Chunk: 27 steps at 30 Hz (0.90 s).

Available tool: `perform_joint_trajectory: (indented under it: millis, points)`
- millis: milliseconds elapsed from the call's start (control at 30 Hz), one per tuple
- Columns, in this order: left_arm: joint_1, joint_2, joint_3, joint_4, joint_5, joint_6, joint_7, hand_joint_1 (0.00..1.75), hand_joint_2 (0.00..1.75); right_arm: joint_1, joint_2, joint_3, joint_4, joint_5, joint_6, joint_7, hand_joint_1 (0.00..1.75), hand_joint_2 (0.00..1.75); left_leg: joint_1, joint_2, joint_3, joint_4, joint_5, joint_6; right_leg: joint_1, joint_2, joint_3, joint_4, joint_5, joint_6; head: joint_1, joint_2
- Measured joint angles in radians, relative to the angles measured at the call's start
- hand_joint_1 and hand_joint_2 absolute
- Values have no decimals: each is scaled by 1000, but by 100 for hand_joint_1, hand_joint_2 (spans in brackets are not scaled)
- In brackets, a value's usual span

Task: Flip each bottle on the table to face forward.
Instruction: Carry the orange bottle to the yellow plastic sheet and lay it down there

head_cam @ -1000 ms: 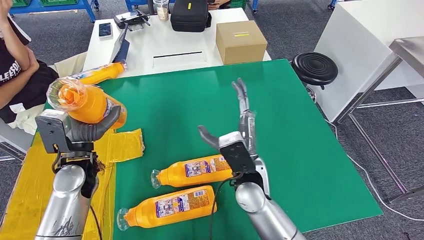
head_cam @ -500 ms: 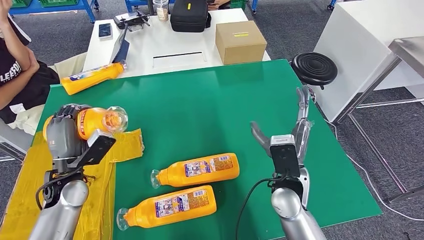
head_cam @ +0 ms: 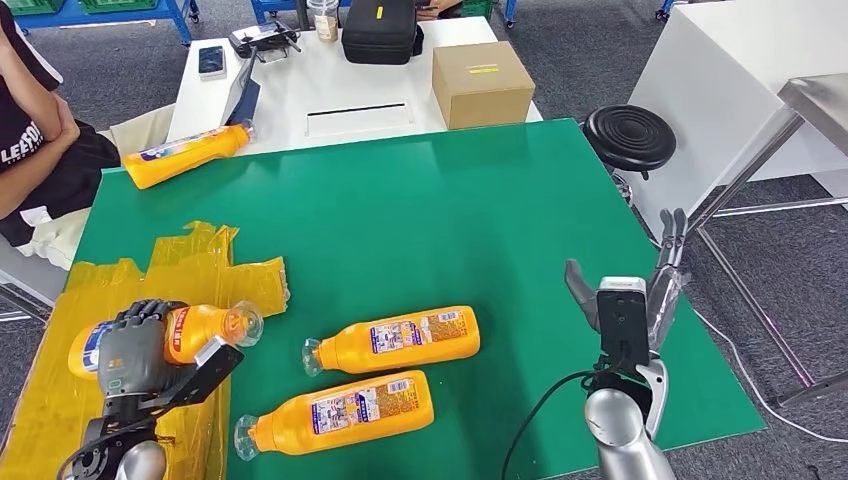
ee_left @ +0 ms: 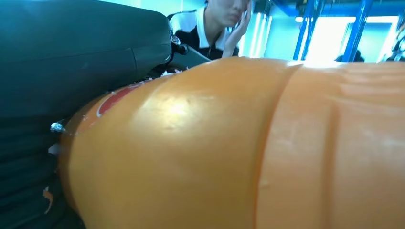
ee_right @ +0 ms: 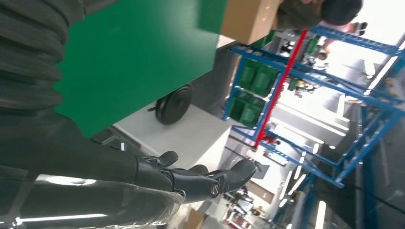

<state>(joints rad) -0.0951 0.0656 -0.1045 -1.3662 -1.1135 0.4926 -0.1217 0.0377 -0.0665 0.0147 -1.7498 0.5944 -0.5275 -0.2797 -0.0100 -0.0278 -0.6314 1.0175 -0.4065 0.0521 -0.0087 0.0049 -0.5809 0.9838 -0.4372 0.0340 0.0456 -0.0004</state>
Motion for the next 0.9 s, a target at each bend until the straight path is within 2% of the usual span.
perform_joint_trajectory:
  millis: [400,633,900]
  points:
    - [22,-5,19,3,-61,-32,21,175,175,26,26,-65,6,15,54,13,0,175,0,0,0,0,1,0,0,0,0,0,1,0,0,0]
    - [22,-20,18,4,-332,38,153,175,175,14,47,-68,22,45,77,21,0,175,0,0,0,0,1,0,0,0,0,0,1,0,0,0]
    - [20,-41,11,9,-401,32,181,175,175,5,62,-61,37,60,79,31,0,175,0,0,0,0,1,0,0,0,0,0,1,0,0,0]
